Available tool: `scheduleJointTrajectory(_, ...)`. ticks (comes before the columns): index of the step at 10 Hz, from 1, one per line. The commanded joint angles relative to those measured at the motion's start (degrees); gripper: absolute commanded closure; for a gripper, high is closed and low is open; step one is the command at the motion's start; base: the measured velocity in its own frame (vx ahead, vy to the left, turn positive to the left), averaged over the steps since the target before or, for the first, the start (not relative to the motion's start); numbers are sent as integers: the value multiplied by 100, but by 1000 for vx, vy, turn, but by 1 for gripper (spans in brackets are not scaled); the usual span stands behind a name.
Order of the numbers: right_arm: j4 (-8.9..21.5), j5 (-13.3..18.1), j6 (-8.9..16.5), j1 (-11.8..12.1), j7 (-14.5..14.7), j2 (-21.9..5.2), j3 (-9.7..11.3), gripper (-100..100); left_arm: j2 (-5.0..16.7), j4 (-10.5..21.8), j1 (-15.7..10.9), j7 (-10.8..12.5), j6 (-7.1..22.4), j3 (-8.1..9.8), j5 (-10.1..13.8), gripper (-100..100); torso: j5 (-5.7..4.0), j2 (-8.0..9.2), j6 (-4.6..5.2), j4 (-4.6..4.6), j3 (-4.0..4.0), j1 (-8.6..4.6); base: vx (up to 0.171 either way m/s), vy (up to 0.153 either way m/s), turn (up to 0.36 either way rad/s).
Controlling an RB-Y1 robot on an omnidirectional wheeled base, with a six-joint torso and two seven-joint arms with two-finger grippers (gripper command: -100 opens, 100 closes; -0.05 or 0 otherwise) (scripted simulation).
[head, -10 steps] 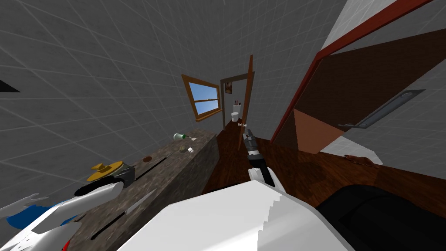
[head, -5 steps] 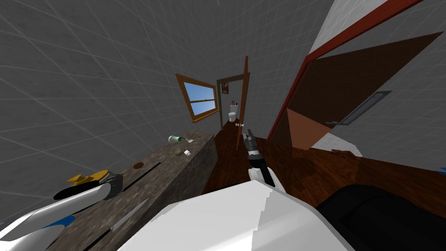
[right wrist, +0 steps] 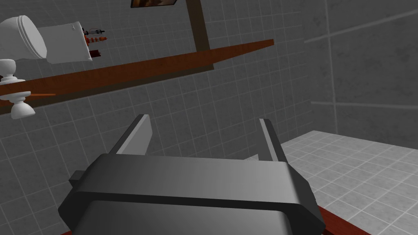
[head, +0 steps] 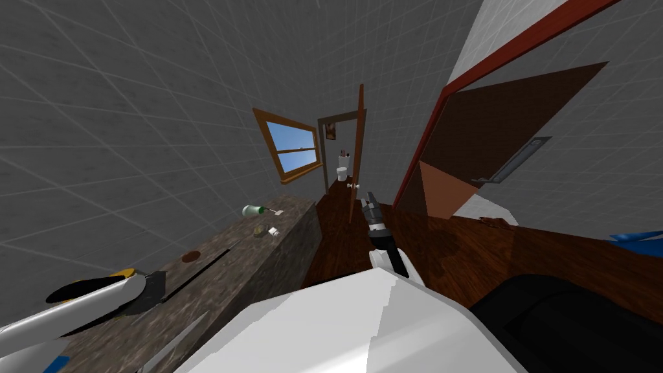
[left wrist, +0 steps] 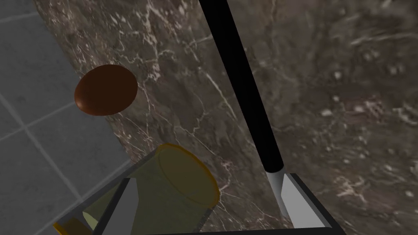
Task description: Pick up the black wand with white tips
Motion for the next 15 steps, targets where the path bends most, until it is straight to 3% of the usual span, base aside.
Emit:
scheduleJointTrajectory(1,0,0,0,0,0,0,0,0,83,286,-73,-40,281,-3,118,-100,0,0,0,0,0,0,42,17,-61)
scheduleJointTrajectory(2,0,0,0,1,0,0,0,0,239,546,-177,-50,415,-6,313,-100,3,1,-5,-1,0,3,53,26,-122)
scheduleJointTrajectory(4,0,0,0,1,0,0,0,0,239,755,-177,-50,625,-6,313,-100,3,-1,-5,-1,-1,7,34,17,-32)
scheduleJointTrajectory(5,0,0,0,1,0,0,0,0,382,1048,-276,-63,818,-17,503,-100,3,7,-6,1,4,2,39,0,-113)
scheduleJointTrajectory(7,0,0,0,1,0,0,0,0,382,1125,-276,-63,956,-17,503,-100,2,1,-4,0,0,1,34,16,-35)
scheduleJointTrajectory(8,0,0,0,1,0,0,-1,0,513,1483,-369,-77,1178,-35,689,-100,2,7,-6,1,3,2,48,22,-97)
scheduleJointTrajectory(9,0,0,0,0,0,0,0,0,513,1483,-369,-77,1274,-35,689,-100,2,1,-3,0,1,5,47,25,-65)
scheduleJointTrajectory(12,0,0,0,1,0,0,-1,0,736,2040,-536,-109,1756,-88,1040,-100,4,-3,-5,-1,-2,7,59,29,-79)
scheduleJointTrajectory(15,0,0,0,1,0,0,-1,0,827,2447,-609,-126,2124,-120,1202,-100,4,-7,-4,-2,-4,10,58,34,-50)
